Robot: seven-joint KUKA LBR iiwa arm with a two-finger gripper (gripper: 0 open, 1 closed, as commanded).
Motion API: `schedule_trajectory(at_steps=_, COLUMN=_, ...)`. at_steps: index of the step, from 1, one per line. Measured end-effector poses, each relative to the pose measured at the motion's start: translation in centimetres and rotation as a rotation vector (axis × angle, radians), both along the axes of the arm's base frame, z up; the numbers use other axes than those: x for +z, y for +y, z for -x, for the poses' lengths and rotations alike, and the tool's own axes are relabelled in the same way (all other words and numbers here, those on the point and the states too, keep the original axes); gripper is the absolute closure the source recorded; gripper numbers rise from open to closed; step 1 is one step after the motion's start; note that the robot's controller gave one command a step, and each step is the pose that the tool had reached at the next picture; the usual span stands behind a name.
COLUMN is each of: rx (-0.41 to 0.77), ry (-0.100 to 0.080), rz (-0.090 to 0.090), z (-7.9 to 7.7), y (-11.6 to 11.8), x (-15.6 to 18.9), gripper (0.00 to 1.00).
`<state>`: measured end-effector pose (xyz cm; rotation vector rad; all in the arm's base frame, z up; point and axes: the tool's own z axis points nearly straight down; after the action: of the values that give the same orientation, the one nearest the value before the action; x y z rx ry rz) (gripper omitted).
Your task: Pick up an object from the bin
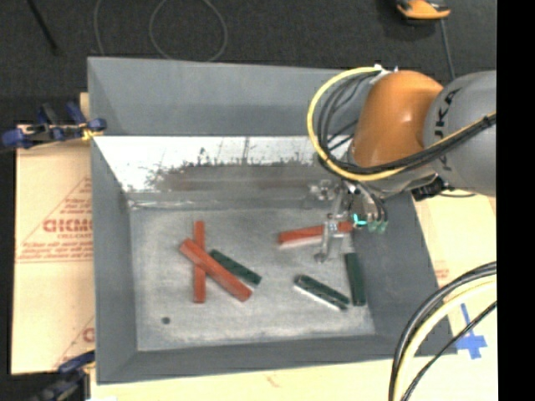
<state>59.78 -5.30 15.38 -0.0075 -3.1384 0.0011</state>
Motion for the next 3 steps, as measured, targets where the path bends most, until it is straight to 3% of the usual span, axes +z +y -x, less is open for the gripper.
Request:
schedule_trajectory(at_steps=1, rx=0.162, ry=-0.007, rz=0.002, z=-5.2, y=-2.1, x=-8.5, gripper=0.0)
schedule_trajectory(at_steps=2, rx=0.162, ry=-0.011, rz=0.002, z=-5.2, y=-2.0, x=-8.2, gripper=1.0)
schedule_trajectory(at_steps=3, rx=0.176, ry=-0.016, rz=0.0, z=-4.1, y=2.6, x=2.3, gripper=1.0)
